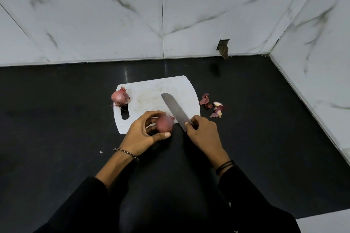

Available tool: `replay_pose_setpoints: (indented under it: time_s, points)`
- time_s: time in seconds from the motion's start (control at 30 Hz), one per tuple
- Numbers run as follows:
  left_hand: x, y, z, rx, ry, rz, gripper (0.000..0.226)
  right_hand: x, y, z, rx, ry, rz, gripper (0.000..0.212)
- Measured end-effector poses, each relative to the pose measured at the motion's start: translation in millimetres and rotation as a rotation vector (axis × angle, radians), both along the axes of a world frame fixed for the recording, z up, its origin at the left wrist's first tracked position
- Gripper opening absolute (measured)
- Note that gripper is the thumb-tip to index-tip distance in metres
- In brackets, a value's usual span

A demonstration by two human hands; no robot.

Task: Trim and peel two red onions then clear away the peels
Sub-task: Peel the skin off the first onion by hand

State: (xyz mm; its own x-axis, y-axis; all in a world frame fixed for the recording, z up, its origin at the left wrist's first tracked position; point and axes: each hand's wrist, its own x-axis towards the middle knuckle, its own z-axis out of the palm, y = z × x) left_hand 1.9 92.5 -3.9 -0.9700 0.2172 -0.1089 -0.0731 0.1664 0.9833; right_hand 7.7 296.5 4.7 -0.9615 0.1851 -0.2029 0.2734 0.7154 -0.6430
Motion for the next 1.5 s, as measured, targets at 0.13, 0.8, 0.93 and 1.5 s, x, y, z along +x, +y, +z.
replay_pose_setpoints:
  time_s: [0.13,0.8,0.93,1.5]
  points:
    - [0,9,2,0.010,0.004,0.014,0.060,-3,5,-4,0.065,0.005,0.033,0.024]
    - [-10,95,13,0.217,-0.115,-0.025,0.054,18,43,16,-0.641,0.187,-0.321,0.017]
    - [-5,113,11,0.340,-0.239,0.025,0.053,22,48,19,-0.787,0.173,-0.423,0.016]
    - [-18,139,18,0.624,-0.625,0.078,0.050,22,42,26,-1.071,0.157,-0.569,0.020]
